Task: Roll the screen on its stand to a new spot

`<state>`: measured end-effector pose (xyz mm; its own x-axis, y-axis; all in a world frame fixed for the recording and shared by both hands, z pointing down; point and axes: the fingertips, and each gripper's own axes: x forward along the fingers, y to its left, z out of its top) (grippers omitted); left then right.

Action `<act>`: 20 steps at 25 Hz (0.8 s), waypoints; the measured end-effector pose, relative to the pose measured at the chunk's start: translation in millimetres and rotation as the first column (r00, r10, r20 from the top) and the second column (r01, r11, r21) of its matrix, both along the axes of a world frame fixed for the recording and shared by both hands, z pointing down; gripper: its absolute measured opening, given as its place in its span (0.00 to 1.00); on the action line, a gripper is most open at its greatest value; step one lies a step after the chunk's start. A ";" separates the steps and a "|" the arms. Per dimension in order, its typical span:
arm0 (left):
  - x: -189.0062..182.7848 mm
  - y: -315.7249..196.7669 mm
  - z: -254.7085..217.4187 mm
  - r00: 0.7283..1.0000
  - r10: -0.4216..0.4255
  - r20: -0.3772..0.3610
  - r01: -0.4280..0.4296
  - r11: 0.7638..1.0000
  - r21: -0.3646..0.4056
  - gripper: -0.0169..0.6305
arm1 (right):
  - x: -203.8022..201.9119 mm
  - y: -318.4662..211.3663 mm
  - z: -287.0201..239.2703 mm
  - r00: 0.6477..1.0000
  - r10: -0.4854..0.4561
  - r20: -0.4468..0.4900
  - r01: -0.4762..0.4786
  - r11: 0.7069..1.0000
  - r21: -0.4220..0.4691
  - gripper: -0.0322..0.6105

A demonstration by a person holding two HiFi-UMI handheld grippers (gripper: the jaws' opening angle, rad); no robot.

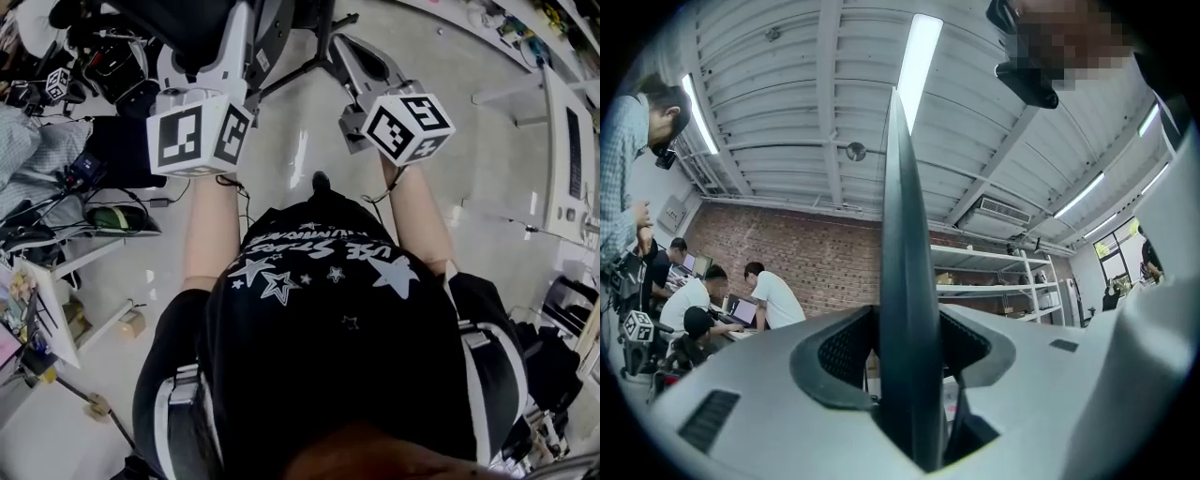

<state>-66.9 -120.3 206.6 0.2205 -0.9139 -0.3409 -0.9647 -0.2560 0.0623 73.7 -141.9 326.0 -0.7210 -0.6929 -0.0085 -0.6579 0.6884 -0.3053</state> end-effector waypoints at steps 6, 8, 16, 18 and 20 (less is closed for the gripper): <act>-7.5 31.5 -2.1 0.999 0.035 -0.004 -0.035 0.999 0.009 0.37 | -13.7 34.0 -2.2 1.000 0.031 -0.004 -0.031 1.000 0.001 0.06; -10.9 42.0 -0.6 0.999 0.040 -0.002 -0.040 0.999 0.007 0.37 | -16.5 45.6 -0.8 0.999 0.035 -0.008 -0.035 0.999 -0.001 0.06; -12.8 85.6 -2.1 0.998 0.069 0.001 -0.069 0.998 0.013 0.37 | -14.7 90.2 -1.7 0.997 0.075 -0.009 -0.075 0.997 0.001 0.06; -12.2 97.1 -2.6 0.997 0.076 0.006 -0.076 0.997 0.011 0.37 | -15.5 103.5 -1.3 0.997 0.082 -0.008 -0.082 0.997 0.003 0.06; -12.7 109.1 -2.2 0.997 0.083 0.006 -0.083 0.996 0.009 0.37 | -16.9 118.2 -0.7 0.996 0.091 -0.008 -0.091 0.996 0.004 0.06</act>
